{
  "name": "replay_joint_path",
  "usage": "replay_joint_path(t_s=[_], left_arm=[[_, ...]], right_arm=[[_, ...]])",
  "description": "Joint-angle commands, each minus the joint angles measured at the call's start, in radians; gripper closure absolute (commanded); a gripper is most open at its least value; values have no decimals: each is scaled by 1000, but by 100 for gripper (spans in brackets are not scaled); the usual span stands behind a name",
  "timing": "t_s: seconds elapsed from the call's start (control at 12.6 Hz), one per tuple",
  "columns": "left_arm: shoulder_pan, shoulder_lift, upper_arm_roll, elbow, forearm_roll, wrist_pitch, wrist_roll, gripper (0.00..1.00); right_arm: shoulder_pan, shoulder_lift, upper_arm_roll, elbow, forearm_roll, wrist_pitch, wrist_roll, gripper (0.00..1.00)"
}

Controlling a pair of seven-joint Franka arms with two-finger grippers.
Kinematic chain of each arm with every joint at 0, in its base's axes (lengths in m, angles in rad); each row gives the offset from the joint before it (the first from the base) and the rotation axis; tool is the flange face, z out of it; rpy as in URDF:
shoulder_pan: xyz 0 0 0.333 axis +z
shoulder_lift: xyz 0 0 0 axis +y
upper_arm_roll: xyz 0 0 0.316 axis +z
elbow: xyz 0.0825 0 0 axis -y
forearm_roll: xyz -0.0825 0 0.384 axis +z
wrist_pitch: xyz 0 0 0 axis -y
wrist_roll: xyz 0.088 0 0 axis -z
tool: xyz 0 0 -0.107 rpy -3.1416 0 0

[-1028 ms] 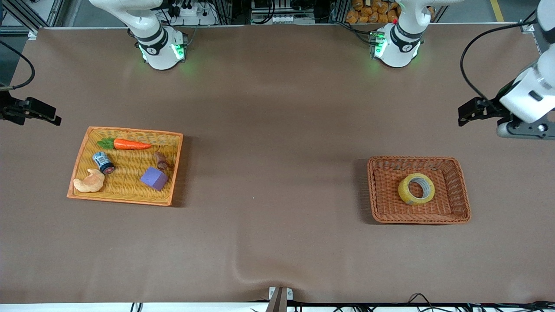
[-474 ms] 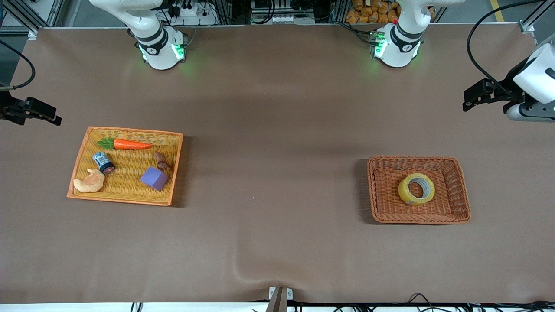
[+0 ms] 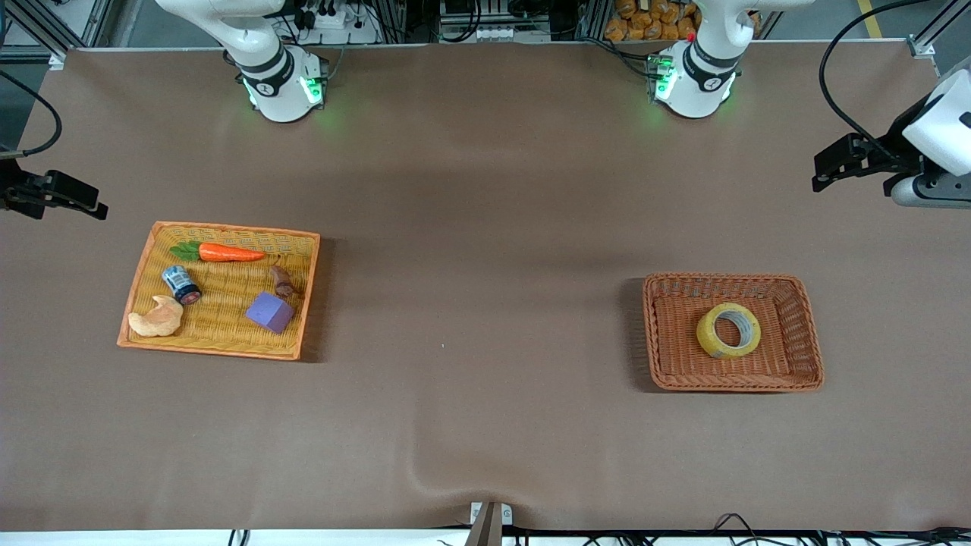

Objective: Transfer tape with both arms

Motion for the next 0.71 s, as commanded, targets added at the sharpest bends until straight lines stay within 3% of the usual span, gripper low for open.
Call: replay_joint_path(t_s=[0.0,0.63], left_arm=[[-7,-7,7,9,-7,-11,-8,0],[-6,-13,7,6,-5,44,-4,0]], right_arm=[[0,7,4,21,-13,-5,6,0],[0,7,4,25,-13,-5,6,0]])
